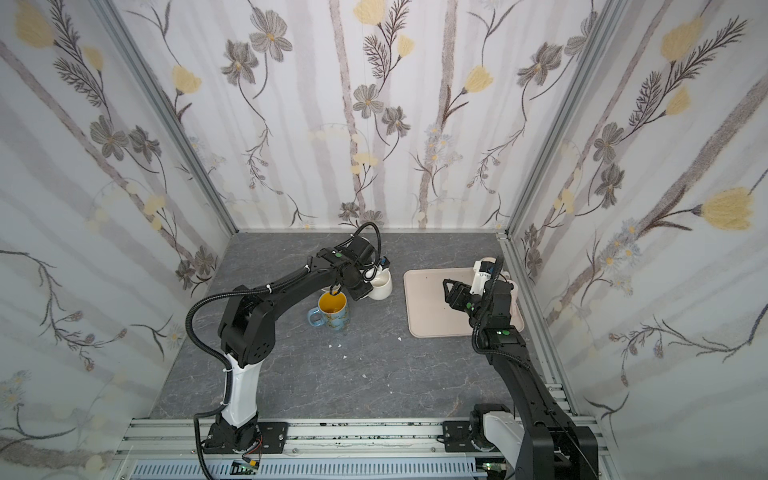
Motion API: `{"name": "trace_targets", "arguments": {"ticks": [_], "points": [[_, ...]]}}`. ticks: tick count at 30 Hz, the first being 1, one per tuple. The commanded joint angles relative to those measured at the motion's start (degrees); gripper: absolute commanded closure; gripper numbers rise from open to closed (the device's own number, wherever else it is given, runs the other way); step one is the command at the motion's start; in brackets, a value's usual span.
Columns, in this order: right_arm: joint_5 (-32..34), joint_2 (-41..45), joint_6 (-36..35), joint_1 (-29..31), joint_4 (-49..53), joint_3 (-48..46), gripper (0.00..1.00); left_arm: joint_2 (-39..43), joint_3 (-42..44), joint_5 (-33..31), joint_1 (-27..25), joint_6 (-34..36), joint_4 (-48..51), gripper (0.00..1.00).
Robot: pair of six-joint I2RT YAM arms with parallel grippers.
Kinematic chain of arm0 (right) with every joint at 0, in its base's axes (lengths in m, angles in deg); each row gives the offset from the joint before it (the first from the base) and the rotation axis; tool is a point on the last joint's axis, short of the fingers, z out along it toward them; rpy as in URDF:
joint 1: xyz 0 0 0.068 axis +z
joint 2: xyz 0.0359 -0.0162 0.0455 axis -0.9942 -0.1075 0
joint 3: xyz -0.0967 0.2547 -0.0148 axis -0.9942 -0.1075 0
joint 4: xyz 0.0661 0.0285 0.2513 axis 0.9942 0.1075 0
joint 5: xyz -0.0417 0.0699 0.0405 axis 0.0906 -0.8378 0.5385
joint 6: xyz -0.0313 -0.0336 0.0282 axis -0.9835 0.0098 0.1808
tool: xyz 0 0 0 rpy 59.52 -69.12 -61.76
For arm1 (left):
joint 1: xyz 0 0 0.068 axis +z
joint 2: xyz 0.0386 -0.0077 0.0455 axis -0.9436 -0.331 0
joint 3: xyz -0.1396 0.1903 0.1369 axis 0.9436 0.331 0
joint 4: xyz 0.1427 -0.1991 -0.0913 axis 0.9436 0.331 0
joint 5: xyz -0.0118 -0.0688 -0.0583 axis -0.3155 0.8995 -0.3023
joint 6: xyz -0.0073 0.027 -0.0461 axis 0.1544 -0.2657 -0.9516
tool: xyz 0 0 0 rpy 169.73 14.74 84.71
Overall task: Turn the mug right side up
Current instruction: 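Lower white mug opening-up beside grey mug with left gripper while right withdraws, then open left gripper off white mug while right gripper moves over pink mug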
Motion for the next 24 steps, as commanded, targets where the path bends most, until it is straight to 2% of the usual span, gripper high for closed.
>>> {"name": "trace_targets", "arguments": {"ticks": [1,6,10,14,16,21,24], "points": [[-0.7,-0.4,0.6,0.0,-2.0,0.1,0.38,0.7,1.2,-1.2,0.5,1.0,-2.1,1.00],[-0.7,-1.0,0.6,0.0,-2.1,0.6,0.38,1.0,3.5,-1.0,0.6,1.0,-3.5,1.00],[-0.7,-1.1,0.5,0.0,-1.8,1.2,0.38,0.9,4.5,-2.2,0.6,0.9,-4.2,0.88],[-0.3,-0.9,0.2,0.0,-1.1,1.5,0.38,1.3,4.6,-3.8,0.7,1.0,-4.1,0.66],[-0.1,-1.0,0.0,0.0,-0.9,1.7,0.38,1.9,4.6,-4.2,0.6,1.0,-3.7,0.60],[0.5,-2.7,-0.4,0.0,0.4,2.9,0.38,3.4,4.8,-3.8,0.6,0.9,-4.1,0.56],[5.2,-3.8,-0.4,-0.3,4.8,5.4,0.38,4.3,4.7,-2.9,0.6,0.5,-4.5,0.53]]}}
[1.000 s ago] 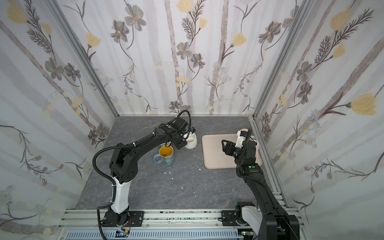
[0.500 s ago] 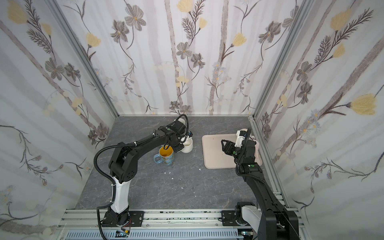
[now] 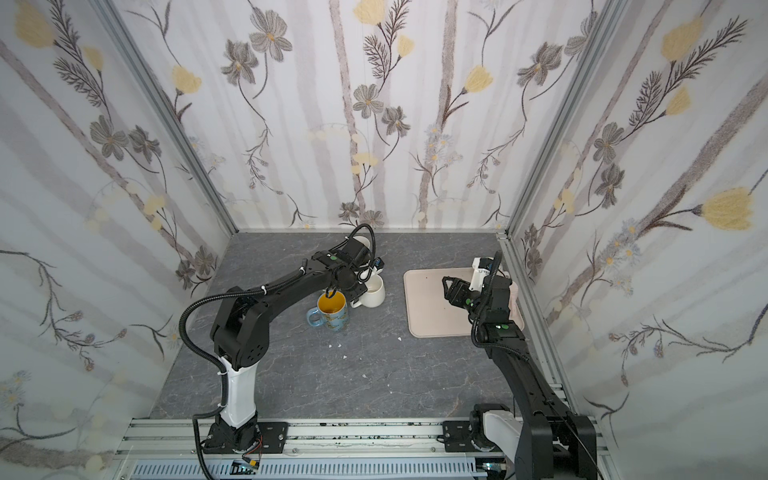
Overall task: Turn the mug right side up
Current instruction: 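Open left gripper off white mug while right gripper moves over pink mug, then grasp pink mug handle on tray with right gripper while left gripper approaches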
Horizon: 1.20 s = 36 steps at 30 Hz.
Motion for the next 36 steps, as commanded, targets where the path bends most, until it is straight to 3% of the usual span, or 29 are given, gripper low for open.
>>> {"name": "trace_targets", "arguments": {"ticks": [1,6,17,28,36], "points": [[6.5,-1.1,-0.1,-0.6,4.8,3.4,0.38,1.4,-0.2,1.2,0.0,-0.2,-1.3,0.52],[12.0,-5.4,-1.0,-5.8,16.0,13.1,0.35,2.3,-2.4,3.6,-0.7,-2.0,-2.4,0.50],[20.8,-9.3,-0.9,-18.3,17.5,14.6,0.26,3.0,-2.0,4.6,-6.4,-3.7,-5.0,0.46],[20.8,-18.2,-3.4,-24.2,16.1,19.4,0.27,6.8,4.1,11.1,-10.4,-5.7,-13.4,0.45],[15.4,-28.3,-7.4,-24.7,19.4,27.0,0.33,10.0,9.0,14.9,-11.5,-6.7,-18.3,0.45]]}}
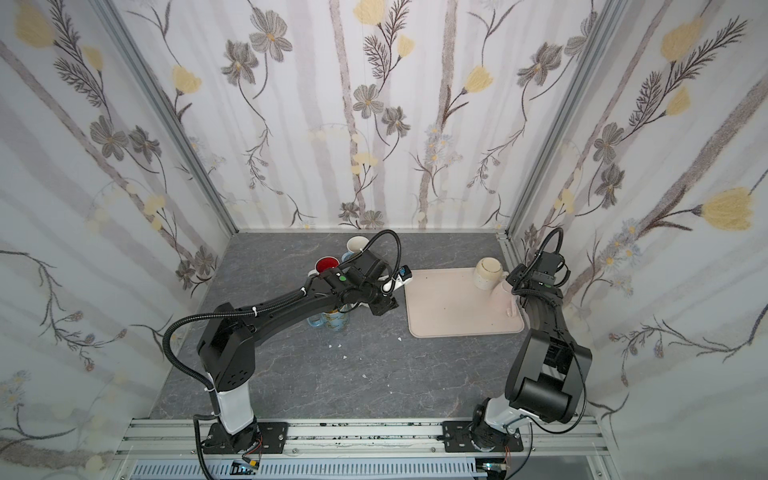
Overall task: Turn the mug right side up
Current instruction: 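Grasp pink mug handle on tray with right gripper while left gripper approaches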
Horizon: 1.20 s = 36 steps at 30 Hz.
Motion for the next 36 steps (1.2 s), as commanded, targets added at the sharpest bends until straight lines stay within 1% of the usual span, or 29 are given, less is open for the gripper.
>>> {"name": "trace_targets", "arguments": {"ticks": [1,6,11,18,23,25,28,31,36], "points": [[-3.3,-3.2,-2.3,0.0,2.6,2.8,0.33,1.8,1.9,2.9,-0.1,-0.8,-4.5,0.44],[-6.5,-7.9,-2.7,0.2,4.9,4.8,0.36,3.9,5.0,3.6,-0.2,-1.1,-6.6,0.44],[-9.1,-7.9,-3.2,1.9,5.5,3.0,0.40,4.8,6.4,3.5,-0.2,-1.6,-7.1,0.44],[-10.3,-3.2,-0.5,6.5,2.9,-5.8,0.44,5.8,7.3,3.5,-0.2,-1.9,-7.1,0.44],[-11.4,2.7,4.5,11.5,-0.6,-13.3,0.44,6.5,8.2,3.8,-0.3,-2.3,-7.3,0.43],[-12.7,4.9,7.1,14.2,-2.9,-16.0,0.41,6.7,8.6,3.9,-0.4,-2.7,-7.5,0.43],[-14.6,7.0,10.0,18.2,-4.6,-17.5,0.39,7.0,8.8,3.4,-0.7,-3.4,-7.7,0.43],[-16.4,8.9,11.4,21.2,-5.3,-17.2,0.37,7.0,8.8,2.3,-1.1,-4.5,-7.9,0.43],[-18.3,12.9,11.9,23.5,-6.0,-16.9,0.36,6.9,9.3,2.2,-3.0,-6.0,-9.0,0.43]]}}
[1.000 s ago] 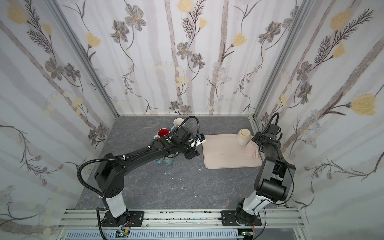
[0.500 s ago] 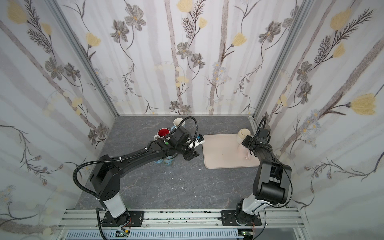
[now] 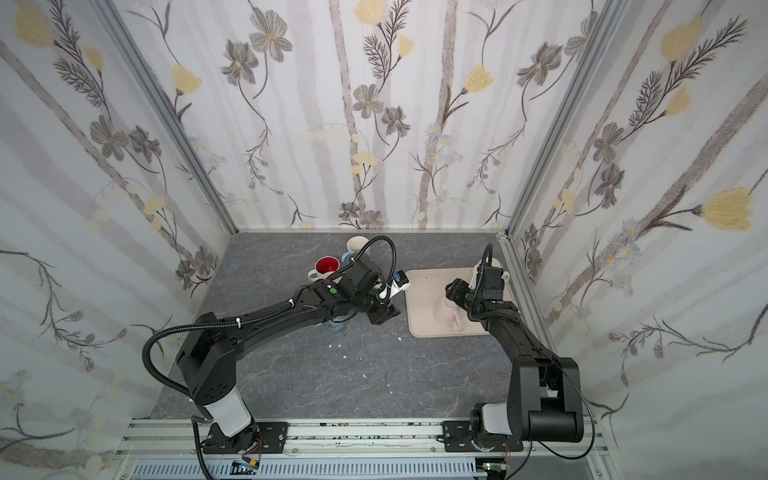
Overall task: Turn the mug right side up
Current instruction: 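Grasp pink mug handle on tray with right gripper while left gripper approaches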
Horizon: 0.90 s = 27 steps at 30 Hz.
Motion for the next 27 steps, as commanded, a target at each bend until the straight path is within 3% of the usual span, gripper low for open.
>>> {"name": "trace_targets", "arguments": {"ticks": [1,15,27], "points": [[-1.9,2.2,0.8,0.7,0.0,0.3,0.36,0.1,0.2,-0.2,-1.2,-1.7,-2.3,0.43],[6.0,14.2,-15.9,1.2,13.6,-2.8,0.33,-3.0,-2.5,-0.3,-3.9,-2.7,-1.7,0.43],[4.7,8.4,-17.8,3.7,13.1,-5.4,0.38,-4.7,-3.8,-0.5,-4.8,-3.7,-0.5,0.43]]}}
